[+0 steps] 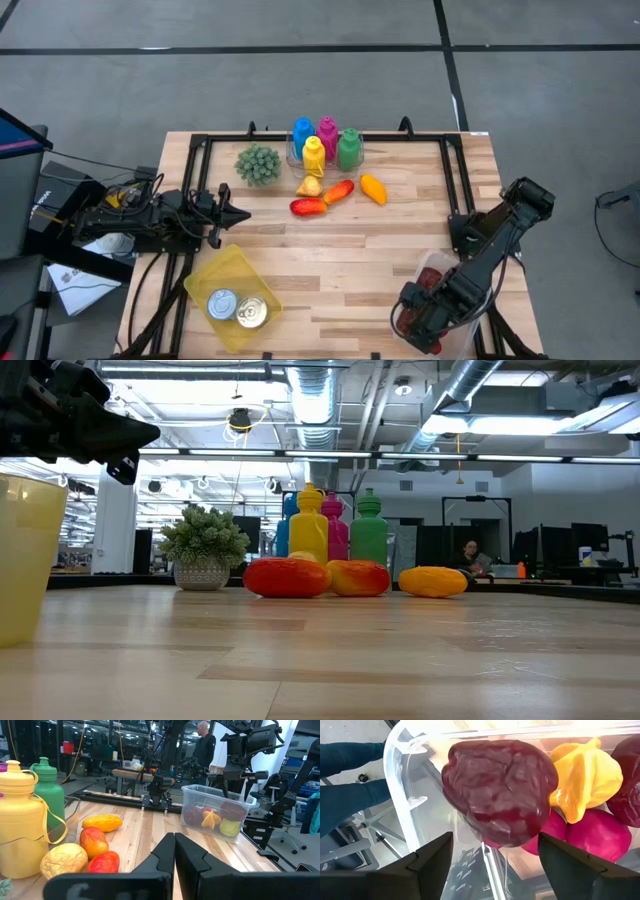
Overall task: Pick & Place Food Item
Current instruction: Put the dark red apple into the white bin, then put the yellow mango into the white bin
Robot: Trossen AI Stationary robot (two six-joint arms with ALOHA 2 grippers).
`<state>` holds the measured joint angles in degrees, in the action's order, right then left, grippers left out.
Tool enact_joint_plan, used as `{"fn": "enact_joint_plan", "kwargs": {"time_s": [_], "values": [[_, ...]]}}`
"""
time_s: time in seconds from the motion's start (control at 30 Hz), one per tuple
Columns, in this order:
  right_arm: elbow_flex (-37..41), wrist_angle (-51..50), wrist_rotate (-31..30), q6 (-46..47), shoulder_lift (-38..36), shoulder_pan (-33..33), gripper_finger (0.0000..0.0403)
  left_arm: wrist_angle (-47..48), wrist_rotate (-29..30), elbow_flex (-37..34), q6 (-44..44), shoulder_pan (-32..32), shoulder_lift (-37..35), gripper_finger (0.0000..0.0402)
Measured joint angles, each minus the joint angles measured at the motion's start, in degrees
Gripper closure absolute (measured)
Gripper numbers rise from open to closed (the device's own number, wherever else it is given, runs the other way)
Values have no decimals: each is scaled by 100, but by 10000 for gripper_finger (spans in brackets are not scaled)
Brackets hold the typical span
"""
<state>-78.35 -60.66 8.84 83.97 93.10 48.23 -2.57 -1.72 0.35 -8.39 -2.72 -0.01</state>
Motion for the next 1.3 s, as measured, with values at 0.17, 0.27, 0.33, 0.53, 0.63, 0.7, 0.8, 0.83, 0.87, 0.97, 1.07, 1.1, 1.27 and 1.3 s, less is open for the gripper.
{"fn": "enact_joint_plan", "kwargs": {"time_s": [0.17,0.27,0.33,0.53,0.63,0.7,0.8,0.83,0.87,0.97,1.07,1.1,1.27,1.3], "values": [[0,0,11,-41,0,-37,114,0,0,1,-1,2,0,401],[0,4,44,-132,0,-65,111,0,0,-1,0,2,0,401],[0,9,194,-179,-9,-88,111,0,0,0,0,1,0,401],[4,199,333,-189,-443,-216,111,0,0,1,-1,2,0,401],[4,210,315,-163,-742,-368,111,0,0,-1,1,2,0,401],[4,231,186,-186,-973,-528,111,0,0,-1,-1,0,0,401],[4,365,-290,-431,-1342,-878,111,0,0,-1,-1,2,0,402],[4,430,-493,-568,-1459,-1023,111,0,0,1,0,1,0,401],[4,499,-707,-734,-1567,-1180,111,0,0,0,-1,1,0,401],[-2,627,-1270,-1335,-1772,-1747,111,0,0,-1,0,2,0,401],[-2,465,-1573,-1908,-1792,-2448,111,0,0,-1,-1,2,0,401],[-2,396,-1627,-2104,-1754,-2709,111,0,0,-1,-1,2,0,401],[-2,-265,-1645,-2989,-1244,-4007,111,0,0,-1,0,0,0,401],[-2,-407,-1646,-3139,-1097,-4250,111,1,0,0,1,1,0,401]]}}
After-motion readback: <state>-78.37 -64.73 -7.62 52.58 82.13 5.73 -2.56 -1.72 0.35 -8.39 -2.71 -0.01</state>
